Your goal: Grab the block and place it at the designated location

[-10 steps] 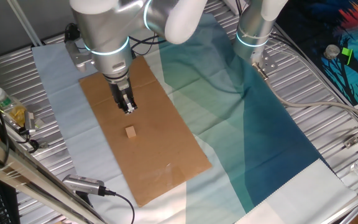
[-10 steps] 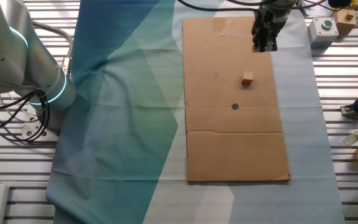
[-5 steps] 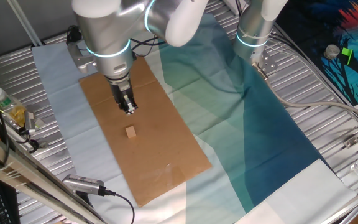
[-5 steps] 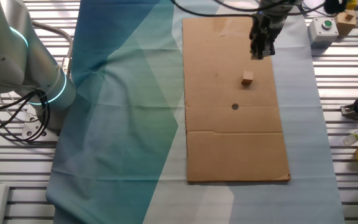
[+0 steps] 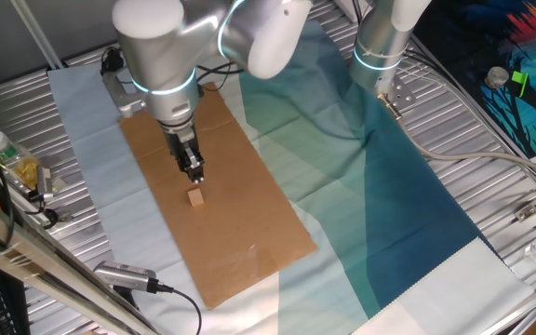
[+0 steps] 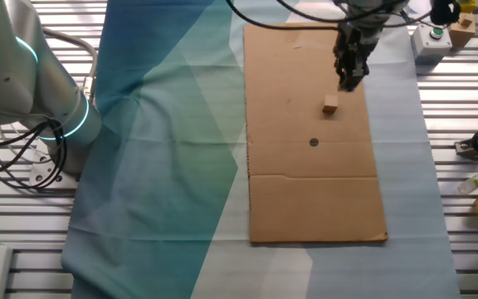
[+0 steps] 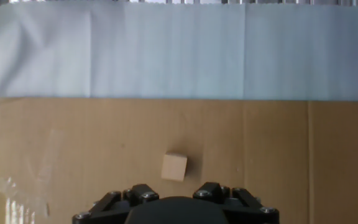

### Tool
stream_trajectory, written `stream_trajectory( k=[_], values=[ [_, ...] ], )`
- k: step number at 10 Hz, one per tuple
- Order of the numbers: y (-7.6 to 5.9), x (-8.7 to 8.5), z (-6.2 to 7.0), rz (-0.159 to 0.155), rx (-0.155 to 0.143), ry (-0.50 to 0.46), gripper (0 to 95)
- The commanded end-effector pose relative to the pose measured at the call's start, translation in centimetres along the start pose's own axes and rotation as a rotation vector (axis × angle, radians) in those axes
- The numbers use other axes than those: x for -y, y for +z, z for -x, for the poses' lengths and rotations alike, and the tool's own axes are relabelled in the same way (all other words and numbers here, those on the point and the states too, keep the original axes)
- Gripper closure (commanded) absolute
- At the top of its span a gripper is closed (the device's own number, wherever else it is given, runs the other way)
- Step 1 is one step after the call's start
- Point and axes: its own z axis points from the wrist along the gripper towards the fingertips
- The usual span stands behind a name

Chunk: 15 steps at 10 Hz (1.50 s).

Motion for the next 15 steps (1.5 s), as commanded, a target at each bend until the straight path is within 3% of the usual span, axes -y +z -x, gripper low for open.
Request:
stream_trajectory(
  k=[1,8,15],
  values=[
    [1.6,0.2,0.1,0.0,0.004,0.003,38.0],
    [6.0,0.5,0.0,-0.005,0.037,0.017,38.0],
    [8.0,0.2,0.0,-0.047,0.054,0.026,38.0]
  ],
)
